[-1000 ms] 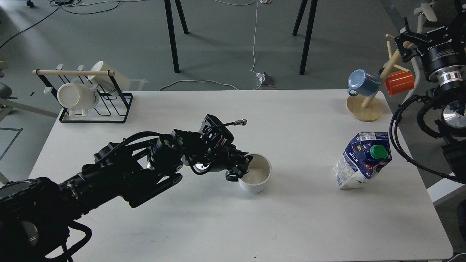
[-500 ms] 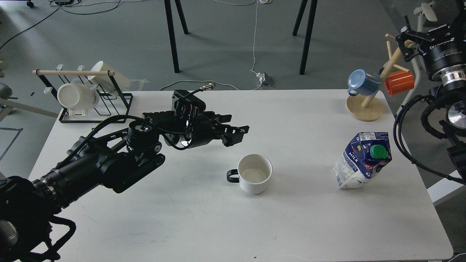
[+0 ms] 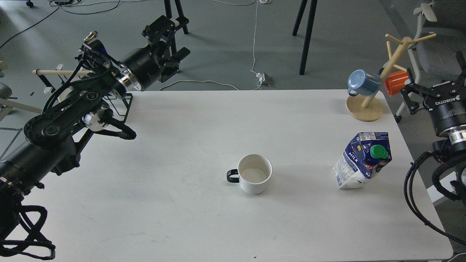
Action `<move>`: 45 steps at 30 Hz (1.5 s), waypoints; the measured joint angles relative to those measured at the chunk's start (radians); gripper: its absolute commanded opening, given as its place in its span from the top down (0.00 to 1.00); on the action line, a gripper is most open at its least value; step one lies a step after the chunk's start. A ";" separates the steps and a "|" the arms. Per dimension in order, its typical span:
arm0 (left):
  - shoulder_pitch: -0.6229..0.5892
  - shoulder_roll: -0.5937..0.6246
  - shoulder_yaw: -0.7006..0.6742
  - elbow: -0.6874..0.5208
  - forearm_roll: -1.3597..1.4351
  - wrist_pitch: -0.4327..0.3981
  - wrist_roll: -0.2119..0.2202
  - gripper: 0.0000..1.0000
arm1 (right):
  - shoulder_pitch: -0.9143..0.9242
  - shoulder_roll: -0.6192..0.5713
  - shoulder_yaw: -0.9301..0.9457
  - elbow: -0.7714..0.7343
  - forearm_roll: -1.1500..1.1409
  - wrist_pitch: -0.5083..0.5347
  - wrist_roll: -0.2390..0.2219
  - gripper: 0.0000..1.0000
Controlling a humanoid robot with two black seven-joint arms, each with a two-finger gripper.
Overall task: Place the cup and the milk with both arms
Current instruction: 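Release the mug and lift the left gripper back toward the rack, then grasp the milk carton with the right gripper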
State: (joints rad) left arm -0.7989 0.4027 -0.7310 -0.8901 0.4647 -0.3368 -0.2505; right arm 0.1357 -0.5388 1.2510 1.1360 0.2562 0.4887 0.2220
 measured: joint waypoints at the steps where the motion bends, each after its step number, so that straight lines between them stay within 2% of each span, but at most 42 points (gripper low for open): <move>1: 0.001 0.006 -0.004 0.017 -0.084 -0.010 -0.001 0.00 | -0.043 0.004 0.014 0.022 0.000 0.000 0.002 0.01; 5: 0.004 0.020 -0.050 0.119 -0.368 -0.049 -0.003 0.00 | -0.187 0.039 0.069 0.074 0.002 0.000 0.030 0.01; 10: 0.006 0.015 -0.098 0.282 -0.543 -0.123 -0.001 0.00 | -0.346 0.070 0.090 0.136 0.002 0.000 0.050 0.01; 16: 0.007 0.010 -0.103 0.314 -0.597 -0.132 -0.001 0.00 | -0.483 0.100 0.015 0.204 -0.002 0.000 0.044 0.01; 20: 0.007 0.011 -0.102 0.315 -0.603 -0.130 -0.001 0.00 | -0.494 0.156 -0.054 0.207 -0.009 0.000 0.045 0.01; 30: 0.007 0.024 -0.094 0.321 -0.602 -0.138 0.007 0.00 | -0.451 0.242 -0.086 0.188 -0.013 0.000 0.042 0.01; 39: 0.009 0.022 -0.090 0.321 -0.598 -0.138 0.008 0.00 | -0.416 0.249 -0.088 0.187 -0.013 0.000 0.045 0.03; 45: 0.013 0.025 -0.090 0.322 -0.597 -0.138 0.008 0.00 | -0.371 0.258 -0.077 0.152 -0.014 0.000 0.049 0.09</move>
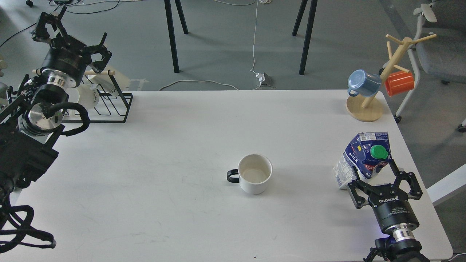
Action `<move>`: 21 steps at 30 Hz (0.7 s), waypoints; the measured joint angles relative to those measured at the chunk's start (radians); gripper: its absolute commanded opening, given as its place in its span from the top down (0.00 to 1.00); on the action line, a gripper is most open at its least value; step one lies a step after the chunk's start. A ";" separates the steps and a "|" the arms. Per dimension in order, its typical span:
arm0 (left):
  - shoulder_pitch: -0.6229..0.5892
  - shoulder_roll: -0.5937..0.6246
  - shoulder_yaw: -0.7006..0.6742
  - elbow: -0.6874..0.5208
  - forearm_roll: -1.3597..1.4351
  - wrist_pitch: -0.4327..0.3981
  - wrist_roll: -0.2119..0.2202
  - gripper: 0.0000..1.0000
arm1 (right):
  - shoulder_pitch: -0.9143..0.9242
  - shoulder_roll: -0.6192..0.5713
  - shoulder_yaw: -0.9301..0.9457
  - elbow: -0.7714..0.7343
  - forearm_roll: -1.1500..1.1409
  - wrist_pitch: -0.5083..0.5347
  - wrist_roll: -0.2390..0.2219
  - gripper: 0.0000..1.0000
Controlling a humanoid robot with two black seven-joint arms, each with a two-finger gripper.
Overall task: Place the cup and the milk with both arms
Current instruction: 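Grasp the milk carton with the right gripper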
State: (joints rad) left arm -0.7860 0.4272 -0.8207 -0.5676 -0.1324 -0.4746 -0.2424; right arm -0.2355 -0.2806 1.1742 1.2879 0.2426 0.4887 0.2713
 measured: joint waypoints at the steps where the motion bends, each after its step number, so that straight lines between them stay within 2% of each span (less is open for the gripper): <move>1: 0.002 0.002 0.000 0.000 0.000 0.000 0.000 0.00 | 0.009 0.005 0.000 -0.010 0.000 0.000 0.000 0.12; 7: 0.006 0.022 0.000 0.000 0.000 0.005 0.000 0.00 | 0.035 0.019 -0.014 -0.025 -0.003 0.000 0.000 0.56; 15: 0.007 0.035 0.000 0.000 0.000 0.008 -0.001 0.00 | 0.034 0.019 -0.034 -0.015 -0.004 0.000 -0.005 0.61; 21: 0.007 0.036 0.000 0.000 0.000 0.011 -0.002 0.00 | 0.003 0.018 -0.088 0.103 -0.004 0.000 -0.002 0.61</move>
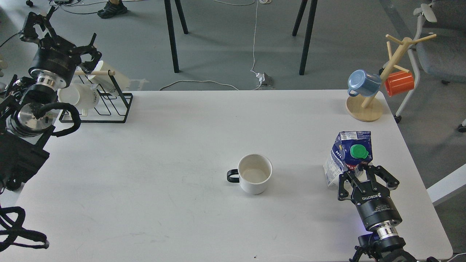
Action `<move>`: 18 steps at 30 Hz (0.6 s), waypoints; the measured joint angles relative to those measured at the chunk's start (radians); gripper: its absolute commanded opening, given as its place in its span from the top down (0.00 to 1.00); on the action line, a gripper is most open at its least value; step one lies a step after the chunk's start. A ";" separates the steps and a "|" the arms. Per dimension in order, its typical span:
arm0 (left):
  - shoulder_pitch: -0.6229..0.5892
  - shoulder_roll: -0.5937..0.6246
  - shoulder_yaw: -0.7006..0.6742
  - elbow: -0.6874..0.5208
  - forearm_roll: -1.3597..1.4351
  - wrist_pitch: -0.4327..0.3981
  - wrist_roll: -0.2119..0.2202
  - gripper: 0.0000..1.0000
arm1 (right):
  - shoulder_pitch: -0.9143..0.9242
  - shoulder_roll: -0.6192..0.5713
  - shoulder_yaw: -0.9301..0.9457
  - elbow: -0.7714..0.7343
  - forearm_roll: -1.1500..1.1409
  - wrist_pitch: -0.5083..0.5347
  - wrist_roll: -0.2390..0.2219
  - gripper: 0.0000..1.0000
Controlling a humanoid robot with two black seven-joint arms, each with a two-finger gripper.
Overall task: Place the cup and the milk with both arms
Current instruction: 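Grasp the milk carton with the right gripper, then slide the milk carton with the right gripper next to the white mug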
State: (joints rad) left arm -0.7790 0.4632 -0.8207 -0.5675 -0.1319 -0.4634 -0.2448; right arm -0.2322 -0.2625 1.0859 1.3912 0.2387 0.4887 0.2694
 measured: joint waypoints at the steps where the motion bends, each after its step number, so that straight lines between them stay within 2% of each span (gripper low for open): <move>1: 0.001 0.000 0.000 0.000 0.000 0.000 0.000 0.00 | -0.004 0.000 -0.013 0.023 -0.001 0.000 0.000 0.61; 7: 0.004 0.000 0.006 0.000 0.001 0.023 0.004 0.00 | 0.045 0.068 -0.106 0.047 -0.060 0.000 -0.001 0.59; 13: 0.004 0.000 0.018 0.000 0.003 0.035 0.003 0.00 | 0.132 0.191 -0.193 -0.066 -0.123 0.000 -0.004 0.59; 18: 0.004 0.000 0.026 0.000 0.005 0.035 0.003 0.00 | 0.157 0.226 -0.240 -0.114 -0.131 0.000 -0.004 0.59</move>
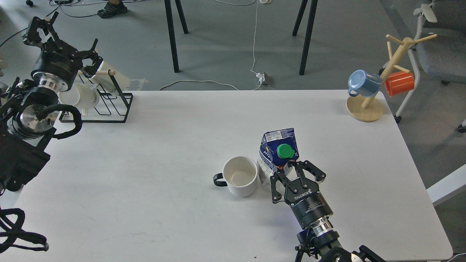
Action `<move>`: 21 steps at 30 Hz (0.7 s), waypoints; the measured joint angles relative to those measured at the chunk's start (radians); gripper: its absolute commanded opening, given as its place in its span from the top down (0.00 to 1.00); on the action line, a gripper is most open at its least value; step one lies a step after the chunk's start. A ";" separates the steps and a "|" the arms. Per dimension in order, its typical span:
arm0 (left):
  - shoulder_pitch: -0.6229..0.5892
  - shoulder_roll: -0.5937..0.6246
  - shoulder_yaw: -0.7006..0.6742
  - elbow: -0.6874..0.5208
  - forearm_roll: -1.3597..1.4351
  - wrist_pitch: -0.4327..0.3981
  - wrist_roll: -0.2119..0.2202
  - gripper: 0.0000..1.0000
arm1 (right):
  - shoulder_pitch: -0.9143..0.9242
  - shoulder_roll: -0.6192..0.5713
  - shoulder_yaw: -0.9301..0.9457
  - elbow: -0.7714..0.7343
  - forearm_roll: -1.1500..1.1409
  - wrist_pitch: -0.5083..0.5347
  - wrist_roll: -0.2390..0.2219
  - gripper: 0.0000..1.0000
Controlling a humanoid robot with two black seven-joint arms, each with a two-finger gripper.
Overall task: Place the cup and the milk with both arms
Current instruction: 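Slide the milk carton with the right gripper next to the white mug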
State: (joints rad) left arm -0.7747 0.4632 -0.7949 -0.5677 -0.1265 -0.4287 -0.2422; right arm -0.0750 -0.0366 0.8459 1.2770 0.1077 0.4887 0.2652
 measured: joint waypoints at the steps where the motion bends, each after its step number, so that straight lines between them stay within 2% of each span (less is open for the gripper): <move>1: 0.000 0.000 0.000 0.000 0.000 0.000 0.000 0.00 | 0.001 0.001 -0.004 -0.002 0.000 0.000 0.000 0.59; 7: -0.001 -0.001 0.000 0.000 0.001 -0.001 0.000 0.00 | 0.001 0.001 -0.007 -0.010 0.000 0.000 0.000 0.58; 16: 0.001 -0.002 0.002 0.000 0.003 0.000 0.000 0.00 | 0.001 0.003 -0.008 -0.031 0.000 0.000 0.001 0.47; 17: 0.001 -0.001 0.002 0.000 0.003 0.000 0.000 0.00 | 0.001 0.003 -0.008 -0.033 0.000 0.000 0.002 0.44; 21: 0.001 -0.002 0.009 0.000 0.004 0.000 -0.001 0.00 | 0.001 0.003 -0.007 -0.033 0.001 0.000 0.003 0.20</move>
State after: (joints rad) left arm -0.7733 0.4617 -0.7858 -0.5677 -0.1228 -0.4289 -0.2432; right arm -0.0736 -0.0337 0.8393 1.2436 0.1087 0.4887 0.2683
